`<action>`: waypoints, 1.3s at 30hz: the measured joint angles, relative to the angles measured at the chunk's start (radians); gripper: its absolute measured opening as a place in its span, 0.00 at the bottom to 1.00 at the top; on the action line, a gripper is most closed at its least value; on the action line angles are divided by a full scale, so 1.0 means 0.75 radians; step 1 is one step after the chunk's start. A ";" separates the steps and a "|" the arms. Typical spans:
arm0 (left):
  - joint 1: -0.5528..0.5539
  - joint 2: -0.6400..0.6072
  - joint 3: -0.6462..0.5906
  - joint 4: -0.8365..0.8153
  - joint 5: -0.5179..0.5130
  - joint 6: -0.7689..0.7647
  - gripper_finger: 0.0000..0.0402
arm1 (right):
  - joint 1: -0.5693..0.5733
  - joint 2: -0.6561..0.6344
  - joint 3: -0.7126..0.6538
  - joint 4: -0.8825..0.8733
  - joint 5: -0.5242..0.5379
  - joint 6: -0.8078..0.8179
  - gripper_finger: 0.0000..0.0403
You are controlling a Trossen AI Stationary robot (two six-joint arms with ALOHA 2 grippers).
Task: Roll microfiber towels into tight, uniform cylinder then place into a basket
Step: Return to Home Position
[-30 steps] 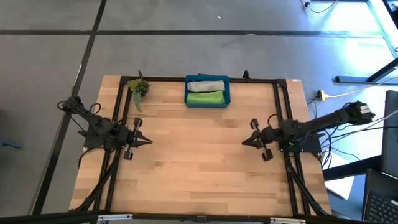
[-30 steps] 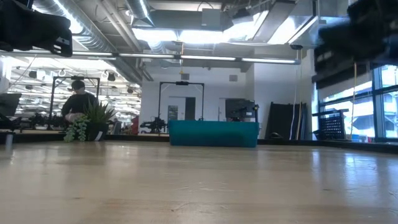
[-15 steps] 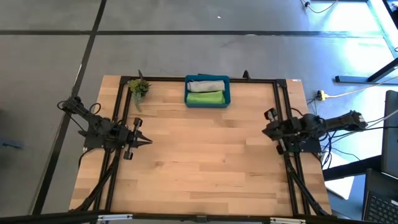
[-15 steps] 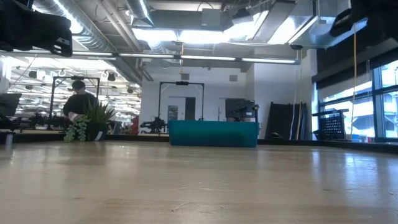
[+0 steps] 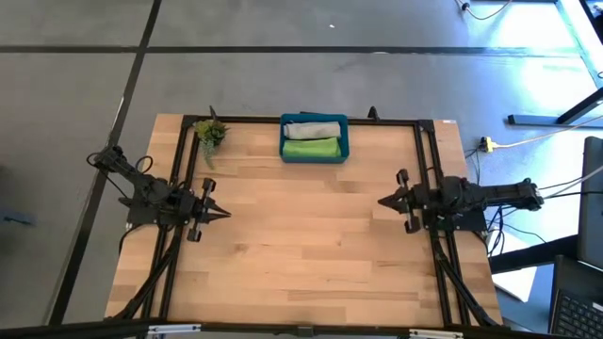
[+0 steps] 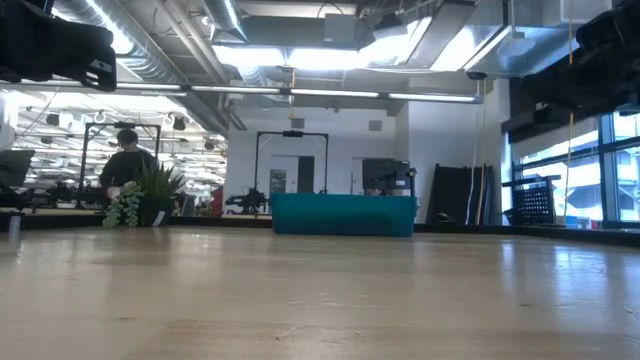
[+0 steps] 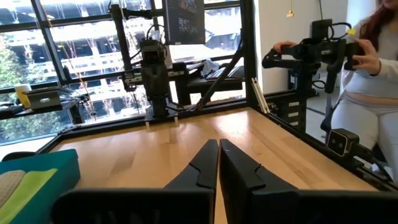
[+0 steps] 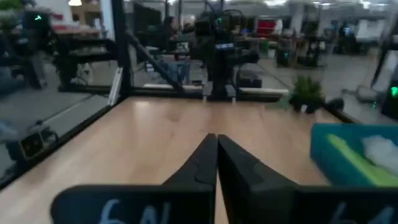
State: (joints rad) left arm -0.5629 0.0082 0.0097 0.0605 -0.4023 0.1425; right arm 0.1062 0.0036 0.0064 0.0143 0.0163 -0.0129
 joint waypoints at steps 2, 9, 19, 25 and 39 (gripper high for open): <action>0.000 0.000 0.000 0.000 0.000 0.000 0.01 | 0.000 0.019 0.002 0.006 0.011 -0.012 0.04; 0.000 0.000 0.000 0.000 -0.001 0.000 0.02 | 0.001 -0.001 0.002 0.009 0.012 -0.096 0.04; 0.000 0.000 0.000 0.000 -0.001 0.000 0.05 | 0.001 0.003 0.002 0.008 0.013 -0.094 0.03; 0.000 0.000 0.000 0.000 -0.001 0.000 0.03 | 0.001 0.003 0.002 0.009 0.013 -0.095 0.03; 0.000 0.000 0.000 0.000 0.000 0.000 0.02 | 0.001 0.003 0.002 0.009 0.013 -0.096 0.03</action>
State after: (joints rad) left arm -0.5629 0.0082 0.0097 0.0605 -0.4025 0.1423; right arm 0.1066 0.0055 0.0082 0.0209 0.0257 -0.0853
